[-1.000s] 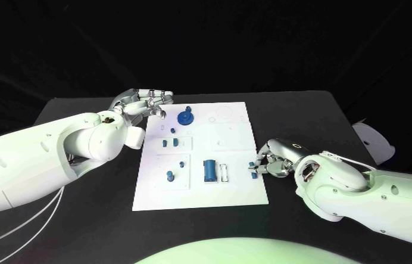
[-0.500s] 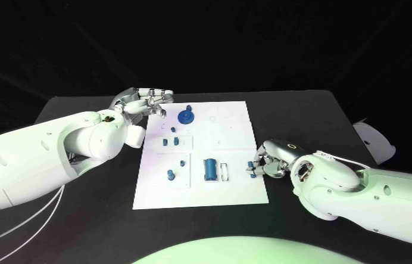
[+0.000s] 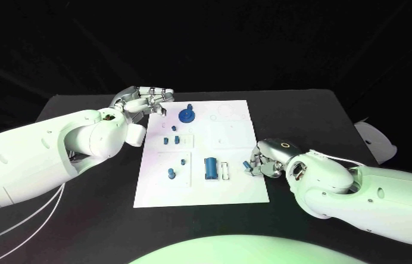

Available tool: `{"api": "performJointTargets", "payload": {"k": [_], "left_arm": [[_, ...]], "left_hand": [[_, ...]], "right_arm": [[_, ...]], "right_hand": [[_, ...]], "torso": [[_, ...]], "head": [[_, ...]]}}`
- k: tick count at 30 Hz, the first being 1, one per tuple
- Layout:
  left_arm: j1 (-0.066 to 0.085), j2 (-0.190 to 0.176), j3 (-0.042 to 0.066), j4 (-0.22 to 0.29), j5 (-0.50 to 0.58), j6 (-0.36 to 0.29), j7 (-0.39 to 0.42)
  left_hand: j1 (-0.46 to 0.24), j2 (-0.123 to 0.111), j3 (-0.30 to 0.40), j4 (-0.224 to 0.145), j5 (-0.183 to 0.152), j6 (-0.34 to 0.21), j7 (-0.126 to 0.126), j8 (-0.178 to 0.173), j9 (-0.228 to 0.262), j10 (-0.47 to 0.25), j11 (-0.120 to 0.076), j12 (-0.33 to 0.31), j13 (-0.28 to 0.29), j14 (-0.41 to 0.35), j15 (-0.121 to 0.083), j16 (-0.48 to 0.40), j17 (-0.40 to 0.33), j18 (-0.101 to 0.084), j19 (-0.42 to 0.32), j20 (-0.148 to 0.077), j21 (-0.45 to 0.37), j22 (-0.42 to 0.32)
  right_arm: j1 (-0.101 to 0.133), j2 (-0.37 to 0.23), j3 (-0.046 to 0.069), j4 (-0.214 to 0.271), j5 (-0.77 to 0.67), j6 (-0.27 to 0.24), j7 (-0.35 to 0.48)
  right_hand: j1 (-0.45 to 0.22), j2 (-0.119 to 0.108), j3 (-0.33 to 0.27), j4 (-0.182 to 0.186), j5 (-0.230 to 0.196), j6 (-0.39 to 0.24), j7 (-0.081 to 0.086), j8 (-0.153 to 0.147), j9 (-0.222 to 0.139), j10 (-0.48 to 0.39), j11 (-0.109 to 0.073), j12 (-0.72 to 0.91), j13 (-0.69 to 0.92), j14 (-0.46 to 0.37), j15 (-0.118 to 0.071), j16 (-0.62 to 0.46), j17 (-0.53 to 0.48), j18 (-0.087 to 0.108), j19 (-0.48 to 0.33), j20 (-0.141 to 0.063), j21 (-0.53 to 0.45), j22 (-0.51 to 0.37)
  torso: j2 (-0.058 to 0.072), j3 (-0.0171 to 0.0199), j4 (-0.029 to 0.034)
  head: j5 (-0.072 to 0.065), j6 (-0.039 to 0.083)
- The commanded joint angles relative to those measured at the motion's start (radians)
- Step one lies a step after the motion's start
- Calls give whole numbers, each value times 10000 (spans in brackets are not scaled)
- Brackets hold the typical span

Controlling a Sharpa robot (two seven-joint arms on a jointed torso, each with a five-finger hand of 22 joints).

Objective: Assemble the parts on the task board

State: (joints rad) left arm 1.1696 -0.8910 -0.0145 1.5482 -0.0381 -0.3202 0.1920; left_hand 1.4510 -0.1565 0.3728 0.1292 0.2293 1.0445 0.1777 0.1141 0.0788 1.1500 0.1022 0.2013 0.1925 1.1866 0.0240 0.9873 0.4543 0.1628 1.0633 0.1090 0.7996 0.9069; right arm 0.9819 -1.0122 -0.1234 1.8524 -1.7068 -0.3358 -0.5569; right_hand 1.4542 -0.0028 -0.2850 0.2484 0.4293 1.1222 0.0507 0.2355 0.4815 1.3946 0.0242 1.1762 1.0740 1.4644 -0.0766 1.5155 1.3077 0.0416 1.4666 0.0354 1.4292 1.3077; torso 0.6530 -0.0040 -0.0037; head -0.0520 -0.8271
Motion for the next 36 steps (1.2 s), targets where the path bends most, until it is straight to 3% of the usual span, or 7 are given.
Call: {"api": "performJointTargets", "payload": {"k": [1,8,13,22,36], "left_arm": [[9,6,7,32,33,170,19],[9,2,7,39,33,173,16],[9,-12,7,44,33,165,17],[9,-18,7,44,33,166,20],[9,-21,7,87,33,171,35]], "left_hand": [[-56,46,-33,13,-12,-80,-6,47,-14,-48,-16,25,15,-38,1,33,-16,137,8,72,-38,-4],[-50,69,-29,22,-11,-87,-6,56,-16,-68,-17,48,18,-42,0,35,-25,140,9,72,-57,-14],[-50,69,-29,22,-11,-87,-6,56,-16,-68,-17,48,18,-42,0,35,-25,140,9,72,-57,-14],[-43,72,-27,19,-10,-90,-7,57,-17,-74,-17,53,19,-43,0,36,-27,143,2,71,-72,-26],[-25,77,-21,10,-8,-93,-9,60,-17,-81,-20,61,20,-45,-2,37,-30,143,5,71,-73,-25]], "right_arm": [[-146,66,-117,-122,-466,1158,-217],[-152,149,-118,-139,-675,1029,-281],[-152,128,-116,-42,-680,440,-324],[-64,-50,-102,309,-216,-348,-334],[62,100,-83,614,1230,-1151,-329]], "right_hand": [[308,16,35,-71,-17,76,-37,-29,-36,467,-497,1380,2713,872,-82,47,1740,-158,640,-82,61,2295],[626,174,256,-143,-14,128,-88,-25,-46,485,-541,1417,2762,888,-117,95,1823,-179,672,-110,181,2323],[808,326,551,-68,292,127,-116,-61,-76,492,-574,1423,2792,898,-145,130,1883,-200,705,-143,300,2351],[874,214,887,160,868,173,-172,-34,-59,525,-616,1434,2828,921,-180,194,1995,-243,771,-178,531,2406],[812,158,1061,332,989,191,-175,-15,-40,583,-623,1505,2898,938,-190,238,2070,-284,835,-189,746,2460]], "torso": [[-5,0,-6],[-3,4,0],[-7,7,-3],[-13,0,-3],[-6,-10,7]], "head": [[-3,2],[1,22],[28,30],[31,25],[-11,36]]}}
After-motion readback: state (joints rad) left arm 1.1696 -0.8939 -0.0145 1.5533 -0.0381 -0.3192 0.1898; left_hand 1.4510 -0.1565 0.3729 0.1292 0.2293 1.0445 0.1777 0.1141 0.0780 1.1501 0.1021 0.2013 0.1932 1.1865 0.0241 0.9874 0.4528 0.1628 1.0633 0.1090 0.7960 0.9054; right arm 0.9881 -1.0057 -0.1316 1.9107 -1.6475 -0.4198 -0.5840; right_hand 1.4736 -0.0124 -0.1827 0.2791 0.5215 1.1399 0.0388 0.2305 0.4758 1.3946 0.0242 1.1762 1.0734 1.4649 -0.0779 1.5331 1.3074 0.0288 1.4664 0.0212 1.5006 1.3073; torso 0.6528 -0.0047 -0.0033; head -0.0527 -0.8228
